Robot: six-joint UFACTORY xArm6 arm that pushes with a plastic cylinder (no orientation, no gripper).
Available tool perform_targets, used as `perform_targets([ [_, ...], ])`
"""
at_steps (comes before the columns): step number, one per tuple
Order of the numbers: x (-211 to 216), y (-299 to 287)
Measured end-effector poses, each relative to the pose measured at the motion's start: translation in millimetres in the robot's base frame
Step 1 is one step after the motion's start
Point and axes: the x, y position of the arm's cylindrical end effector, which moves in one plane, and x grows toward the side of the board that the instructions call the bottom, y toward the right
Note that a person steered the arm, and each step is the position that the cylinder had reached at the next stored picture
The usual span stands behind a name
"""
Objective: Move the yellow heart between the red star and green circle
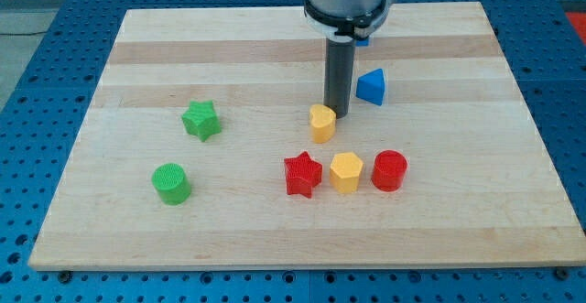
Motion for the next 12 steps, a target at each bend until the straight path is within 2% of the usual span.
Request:
perform_targets([
  [1, 23.0, 0.0],
  [2, 28.6, -10.7],
  [3, 31.6, -48.3],
  [4, 36.0, -58.6],
  [6, 40.8, -40.5],
  [10, 47.2, -100.8],
  [12, 53.9, -109.5],
])
